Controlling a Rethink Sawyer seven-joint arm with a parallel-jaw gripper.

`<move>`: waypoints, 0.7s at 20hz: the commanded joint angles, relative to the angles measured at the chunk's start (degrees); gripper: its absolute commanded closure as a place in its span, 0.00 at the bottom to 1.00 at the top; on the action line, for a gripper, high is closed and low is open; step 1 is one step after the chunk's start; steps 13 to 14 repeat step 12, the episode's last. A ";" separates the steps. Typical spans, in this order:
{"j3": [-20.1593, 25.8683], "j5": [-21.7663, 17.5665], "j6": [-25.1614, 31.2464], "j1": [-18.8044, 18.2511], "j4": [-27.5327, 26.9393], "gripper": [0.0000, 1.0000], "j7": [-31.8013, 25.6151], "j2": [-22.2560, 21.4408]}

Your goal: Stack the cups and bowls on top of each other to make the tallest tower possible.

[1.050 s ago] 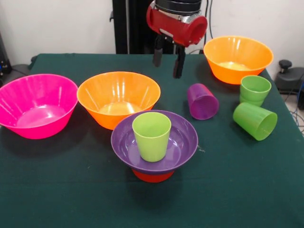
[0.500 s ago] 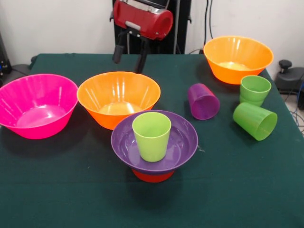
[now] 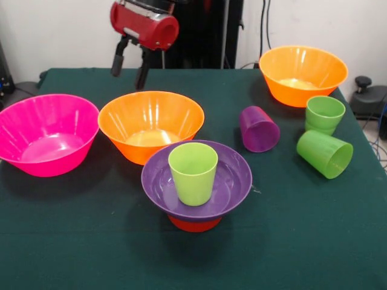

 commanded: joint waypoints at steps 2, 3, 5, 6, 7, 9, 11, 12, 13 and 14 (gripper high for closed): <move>7.69 -5.23 -4.84 -1.51 5.03 0.00 -0.84 4.90; 9.54 -4.91 -4.54 -2.72 5.48 0.00 -1.12 5.42; 9.50 -4.95 -5.88 -2.28 5.15 0.00 -0.20 6.97; 9.06 -4.95 -6.46 -1.77 4.93 0.00 0.32 7.66; 9.84 -4.97 -6.37 -2.37 5.09 0.00 -0.05 7.98; 10.42 -4.80 -5.95 -2.90 5.56 0.00 -0.31 8.25; 10.74 -4.67 -5.61 -3.23 5.79 0.00 -0.49 8.96; 10.37 -4.67 -6.19 -3.03 5.38 0.00 -0.18 9.94; 10.37 -4.67 -6.19 -3.03 5.38 0.00 -0.18 9.94; 10.37 -4.67 -6.19 -3.03 5.38 0.00 -0.18 9.94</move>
